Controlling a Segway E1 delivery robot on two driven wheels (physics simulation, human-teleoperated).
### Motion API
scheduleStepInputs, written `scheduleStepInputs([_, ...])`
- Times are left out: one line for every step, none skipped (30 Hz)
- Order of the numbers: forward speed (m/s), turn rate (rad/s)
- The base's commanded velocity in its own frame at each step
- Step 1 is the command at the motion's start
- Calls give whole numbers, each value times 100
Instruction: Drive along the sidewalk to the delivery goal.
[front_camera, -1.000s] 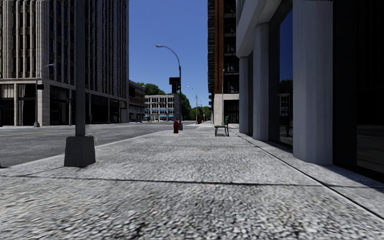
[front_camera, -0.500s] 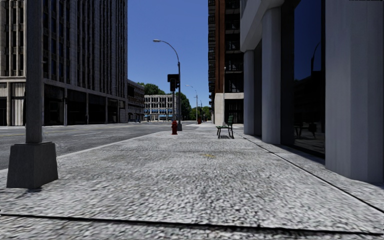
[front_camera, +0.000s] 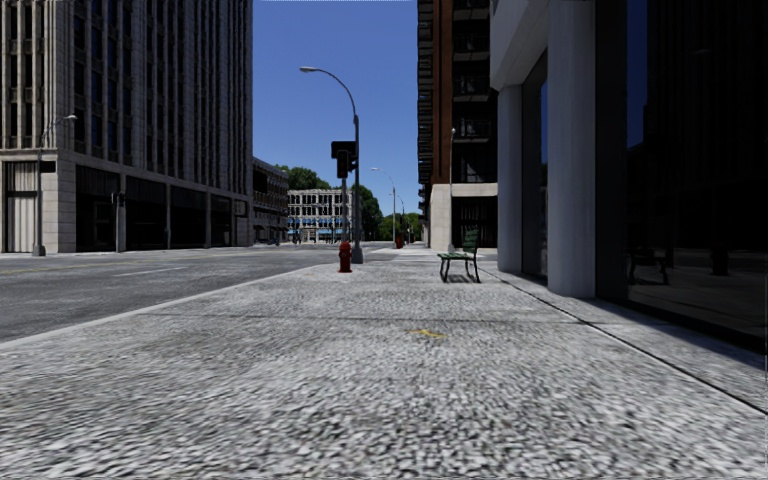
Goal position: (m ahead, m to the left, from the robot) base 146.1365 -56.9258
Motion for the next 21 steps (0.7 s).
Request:
scheduleStepInputs([200,0])
scheduleStepInputs([200,0])
scheduleStepInputs([200,0])
scheduleStepInputs([200,0])
scheduleStepInputs([200,0])
scheduleStepInputs([200,0])
scheduleStepInputs([200,0])
scheduleStepInputs([200,0])
scheduleStepInputs([200,0])
scheduleStepInputs([200,0])
scheduleStepInputs([200,0])
scheduleStepInputs([200,0])
scheduleStepInputs([200,0])
scheduleStepInputs([200,0])
scheduleStepInputs([200,0])
scheduleStepInputs([200,0])
scheduleStepInputs([200,0])
scheduleStepInputs([200,0])
scheduleStepInputs([200,0])
scheduleStepInputs([200,0])
scheduleStepInputs([200,0])
